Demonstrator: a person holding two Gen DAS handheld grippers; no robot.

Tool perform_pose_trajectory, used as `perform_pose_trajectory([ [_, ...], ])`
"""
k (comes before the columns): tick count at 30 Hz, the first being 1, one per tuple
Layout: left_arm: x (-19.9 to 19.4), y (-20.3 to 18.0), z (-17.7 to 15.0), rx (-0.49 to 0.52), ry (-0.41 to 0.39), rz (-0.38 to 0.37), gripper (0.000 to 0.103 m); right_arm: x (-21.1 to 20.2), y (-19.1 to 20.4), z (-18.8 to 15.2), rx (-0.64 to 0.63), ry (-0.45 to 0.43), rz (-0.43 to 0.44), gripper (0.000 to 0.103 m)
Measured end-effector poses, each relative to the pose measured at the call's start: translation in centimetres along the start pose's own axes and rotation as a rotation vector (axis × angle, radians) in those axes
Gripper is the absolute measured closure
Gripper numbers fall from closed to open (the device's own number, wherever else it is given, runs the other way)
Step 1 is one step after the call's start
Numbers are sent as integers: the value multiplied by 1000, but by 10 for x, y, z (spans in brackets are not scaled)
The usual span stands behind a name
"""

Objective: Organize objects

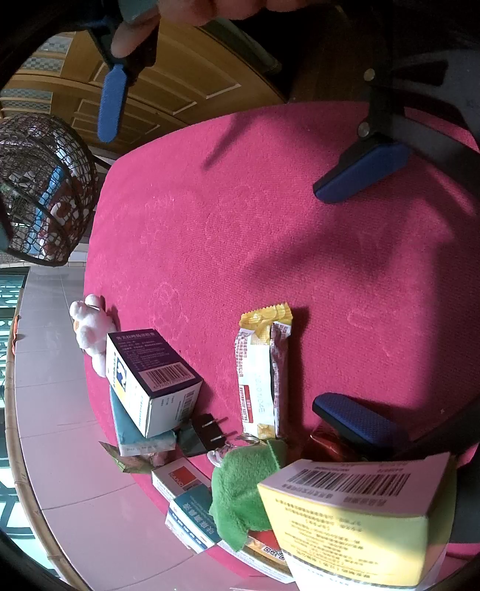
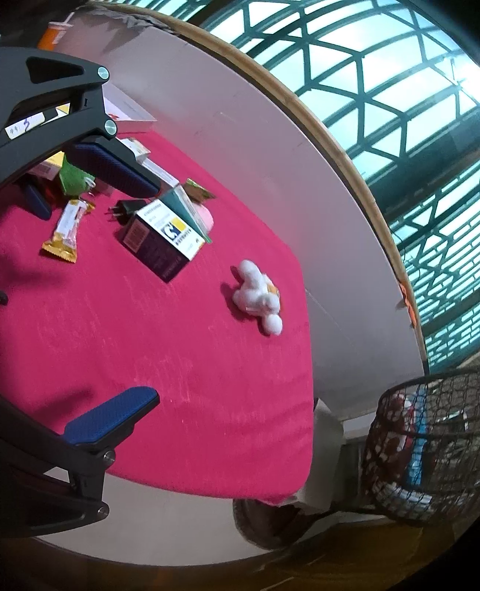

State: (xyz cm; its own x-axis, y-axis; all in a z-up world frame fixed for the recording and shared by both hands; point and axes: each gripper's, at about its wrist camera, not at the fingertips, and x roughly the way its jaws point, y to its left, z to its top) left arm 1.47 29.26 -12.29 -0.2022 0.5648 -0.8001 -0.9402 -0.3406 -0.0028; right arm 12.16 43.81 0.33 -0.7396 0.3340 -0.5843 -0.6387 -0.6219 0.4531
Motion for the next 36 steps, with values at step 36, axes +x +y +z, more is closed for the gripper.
perform_pose_trajectory([
  [36, -136, 32, -57, -155, -195, 36, 0, 9, -7, 2, 1, 27, 20, 0],
])
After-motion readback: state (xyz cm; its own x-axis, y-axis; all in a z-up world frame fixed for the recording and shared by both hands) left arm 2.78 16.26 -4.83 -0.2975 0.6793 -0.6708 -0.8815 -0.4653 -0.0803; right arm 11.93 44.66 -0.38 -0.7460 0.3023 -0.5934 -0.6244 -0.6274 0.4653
